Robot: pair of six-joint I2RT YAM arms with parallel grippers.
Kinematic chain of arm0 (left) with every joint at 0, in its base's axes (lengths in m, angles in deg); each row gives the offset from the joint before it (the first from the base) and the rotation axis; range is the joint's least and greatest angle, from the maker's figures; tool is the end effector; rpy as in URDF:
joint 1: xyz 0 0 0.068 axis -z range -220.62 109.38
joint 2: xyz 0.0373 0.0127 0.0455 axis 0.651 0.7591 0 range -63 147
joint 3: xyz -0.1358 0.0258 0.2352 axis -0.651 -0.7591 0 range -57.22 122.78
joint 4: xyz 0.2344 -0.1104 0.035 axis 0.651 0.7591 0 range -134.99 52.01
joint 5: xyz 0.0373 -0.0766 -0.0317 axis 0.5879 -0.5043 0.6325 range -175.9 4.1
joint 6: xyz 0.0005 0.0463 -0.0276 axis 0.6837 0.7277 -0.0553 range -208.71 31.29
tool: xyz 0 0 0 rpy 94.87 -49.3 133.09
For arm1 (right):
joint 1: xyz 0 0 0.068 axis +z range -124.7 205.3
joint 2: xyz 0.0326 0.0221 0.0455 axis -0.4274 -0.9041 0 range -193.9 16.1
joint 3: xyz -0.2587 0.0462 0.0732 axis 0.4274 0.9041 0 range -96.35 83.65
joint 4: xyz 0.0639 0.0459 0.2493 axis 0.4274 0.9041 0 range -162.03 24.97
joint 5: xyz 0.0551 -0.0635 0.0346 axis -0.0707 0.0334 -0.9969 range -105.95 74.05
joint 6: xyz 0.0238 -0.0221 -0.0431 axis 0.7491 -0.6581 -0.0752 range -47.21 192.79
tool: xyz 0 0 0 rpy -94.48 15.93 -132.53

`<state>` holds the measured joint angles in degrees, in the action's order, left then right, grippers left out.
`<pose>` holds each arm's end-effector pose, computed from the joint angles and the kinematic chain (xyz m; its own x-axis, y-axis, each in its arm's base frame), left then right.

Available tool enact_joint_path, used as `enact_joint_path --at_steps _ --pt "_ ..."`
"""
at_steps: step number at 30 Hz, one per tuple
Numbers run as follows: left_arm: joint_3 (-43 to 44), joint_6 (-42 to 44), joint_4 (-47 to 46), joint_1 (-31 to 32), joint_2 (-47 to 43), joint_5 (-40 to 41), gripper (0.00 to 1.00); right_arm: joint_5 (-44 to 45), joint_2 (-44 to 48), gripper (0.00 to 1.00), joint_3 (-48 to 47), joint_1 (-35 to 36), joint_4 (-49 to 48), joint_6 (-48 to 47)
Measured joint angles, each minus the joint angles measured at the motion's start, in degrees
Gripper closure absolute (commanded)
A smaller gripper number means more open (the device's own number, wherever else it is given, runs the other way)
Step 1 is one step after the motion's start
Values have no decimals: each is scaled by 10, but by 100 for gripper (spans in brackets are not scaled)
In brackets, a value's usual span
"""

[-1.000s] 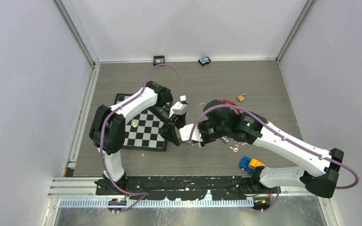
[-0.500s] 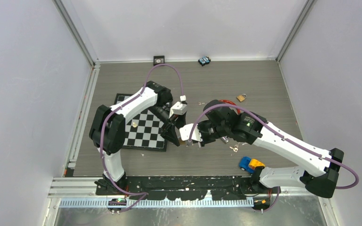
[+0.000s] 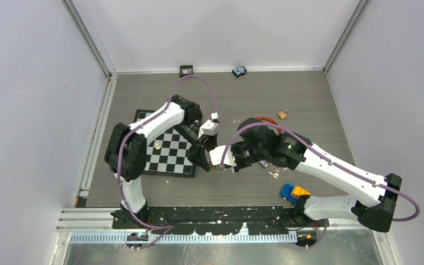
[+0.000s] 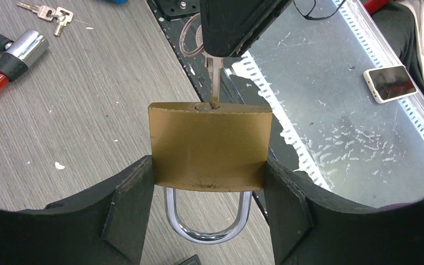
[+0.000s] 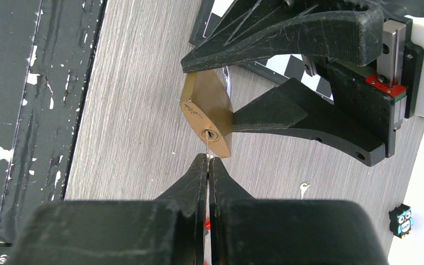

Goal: Unlock with the key

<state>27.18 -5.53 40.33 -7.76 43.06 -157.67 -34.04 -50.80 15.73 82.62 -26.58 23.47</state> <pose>0.2488 -0.2009 0.2511 -0.1582 0.4719 -0.8673 0.7902 -0.4663 -0.3978 0.1188 0.2057 0.3451 0.4511 -0.6318 -0.6303 -0.8862 -0.2339 -0.3998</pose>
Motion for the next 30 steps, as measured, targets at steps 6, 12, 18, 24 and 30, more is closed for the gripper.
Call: enact_joint_path --at_steps 6,12,18,24,30 --pt "0 0 0 0 0 3 100 1 0 99 3 1 -4 -1" --pt "0 3 3 0 3 9 100 3 8 99 21 3 -19 -10" --pt "0 18 9 1 21 6 100 7 18 99 47 4 -35 -30" --pt "0 19 10 1 23 5 100 13 22 99 54 8 -42 -44" --pt "0 12 9 1 24 14 100 28 26 99 69 18 -58 -52"
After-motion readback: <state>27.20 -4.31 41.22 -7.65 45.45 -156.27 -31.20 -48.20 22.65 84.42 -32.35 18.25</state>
